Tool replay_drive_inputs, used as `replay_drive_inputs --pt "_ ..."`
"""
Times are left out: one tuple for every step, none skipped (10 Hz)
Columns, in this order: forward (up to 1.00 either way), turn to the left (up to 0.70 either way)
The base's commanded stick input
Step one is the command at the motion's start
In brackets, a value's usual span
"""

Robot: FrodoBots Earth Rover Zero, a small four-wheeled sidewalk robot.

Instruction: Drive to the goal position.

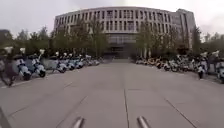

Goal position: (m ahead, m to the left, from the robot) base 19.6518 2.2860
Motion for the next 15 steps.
replay_drive_inputs --pt "0.7 0.0" --pt "0.7 0.0" --pt "0.7 0.0" --pt "0.7 0.0" --pt "0.7 0.0" --pt "0.7 0.0" --pt "0.7 0.0" --pt "0.7 0.0" --pt "0.7 0.0" --pt "0.7 0.0" --pt "0.7 0.0" --pt "0.7 0.0" --pt "0.7 0.0" --pt "0.7 0.0" --pt "0.7 0.0"
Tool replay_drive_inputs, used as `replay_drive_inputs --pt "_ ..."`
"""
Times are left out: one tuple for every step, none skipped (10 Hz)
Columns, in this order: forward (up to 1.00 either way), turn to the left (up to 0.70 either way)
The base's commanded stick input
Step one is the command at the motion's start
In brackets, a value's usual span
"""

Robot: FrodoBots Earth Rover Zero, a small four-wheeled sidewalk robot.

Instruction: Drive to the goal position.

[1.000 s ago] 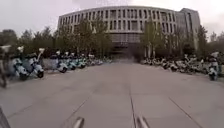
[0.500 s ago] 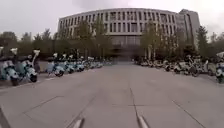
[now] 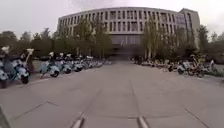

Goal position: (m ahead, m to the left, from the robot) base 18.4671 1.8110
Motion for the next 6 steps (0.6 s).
replay_drive_inputs --pt "0.7 0.0" --pt "0.7 0.0" --pt "0.7 0.0" --pt "0.7 0.0" --pt "0.7 0.0" --pt "0.7 0.0"
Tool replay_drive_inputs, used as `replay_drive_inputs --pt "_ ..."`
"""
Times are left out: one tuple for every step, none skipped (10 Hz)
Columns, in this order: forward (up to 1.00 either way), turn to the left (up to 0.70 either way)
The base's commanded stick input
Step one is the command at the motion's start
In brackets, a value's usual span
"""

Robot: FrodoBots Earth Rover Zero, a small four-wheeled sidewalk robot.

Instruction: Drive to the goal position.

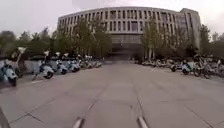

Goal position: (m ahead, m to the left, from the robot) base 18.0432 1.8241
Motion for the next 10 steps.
replay_drive_inputs --pt "0.7 0.0" --pt "0.7 0.0" --pt "0.7 0.0" --pt "0.7 0.0" --pt "0.7 0.0" --pt "0.7 0.0" --pt "0.7 0.0" --pt "0.7 0.0" --pt "0.7 0.0" --pt "0.7 0.0"
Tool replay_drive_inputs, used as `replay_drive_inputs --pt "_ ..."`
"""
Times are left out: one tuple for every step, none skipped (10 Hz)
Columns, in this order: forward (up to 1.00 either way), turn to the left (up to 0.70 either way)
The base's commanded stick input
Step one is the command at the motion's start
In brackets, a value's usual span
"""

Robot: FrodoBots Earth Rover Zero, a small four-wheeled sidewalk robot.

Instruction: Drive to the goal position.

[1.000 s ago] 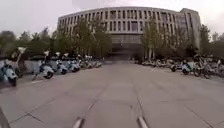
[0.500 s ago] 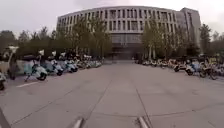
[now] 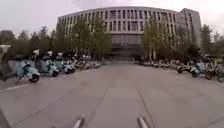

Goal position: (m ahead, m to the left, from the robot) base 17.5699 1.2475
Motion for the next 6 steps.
replay_drive_inputs --pt "0.7 0.0" --pt "0.7 0.0" --pt "0.7 0.0" --pt "0.7 0.0" --pt "0.7 0.0" --pt "0.7 0.0"
